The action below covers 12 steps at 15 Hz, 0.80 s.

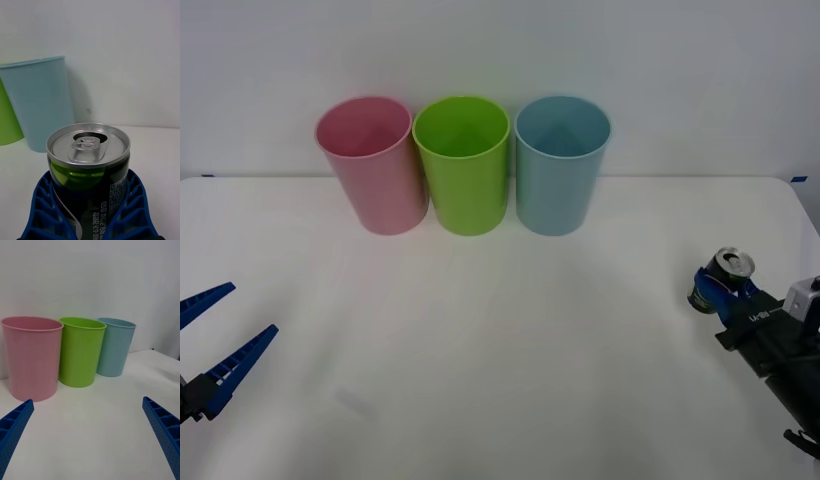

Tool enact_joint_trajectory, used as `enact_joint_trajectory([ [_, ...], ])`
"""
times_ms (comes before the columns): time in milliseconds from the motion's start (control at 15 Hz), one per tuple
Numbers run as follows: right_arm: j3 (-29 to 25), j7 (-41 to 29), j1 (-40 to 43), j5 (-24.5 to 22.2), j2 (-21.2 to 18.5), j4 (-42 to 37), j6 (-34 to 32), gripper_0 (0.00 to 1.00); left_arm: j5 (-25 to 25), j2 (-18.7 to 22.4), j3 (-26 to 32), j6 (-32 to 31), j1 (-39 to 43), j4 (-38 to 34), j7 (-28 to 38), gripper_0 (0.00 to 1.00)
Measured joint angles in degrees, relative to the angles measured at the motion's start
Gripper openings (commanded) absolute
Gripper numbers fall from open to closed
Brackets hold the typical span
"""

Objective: Grasp the object on the table and drop it into the matching bin: aluminum can to the light blue bin, PET bottle to the pink bin.

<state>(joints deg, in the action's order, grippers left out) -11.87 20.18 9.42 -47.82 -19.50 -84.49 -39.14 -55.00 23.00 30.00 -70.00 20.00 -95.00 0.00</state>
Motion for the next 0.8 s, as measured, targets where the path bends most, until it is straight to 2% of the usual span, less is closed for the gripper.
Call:
enact_joint_trajectory([
  [200,0.1,-3.2,0.9,-1.5,-0.7,-4.8,-0.1,0.0,0.0,0.0,0.0,0.0,0.0,0.0,0.0,1.0],
  [800,0.2,-23.6,0.6,-7.4,-4.6,-18.3,-0.3,0.0,0.0,0.0,0.0,0.0,0.0,0.0,0.0,1.0],
])
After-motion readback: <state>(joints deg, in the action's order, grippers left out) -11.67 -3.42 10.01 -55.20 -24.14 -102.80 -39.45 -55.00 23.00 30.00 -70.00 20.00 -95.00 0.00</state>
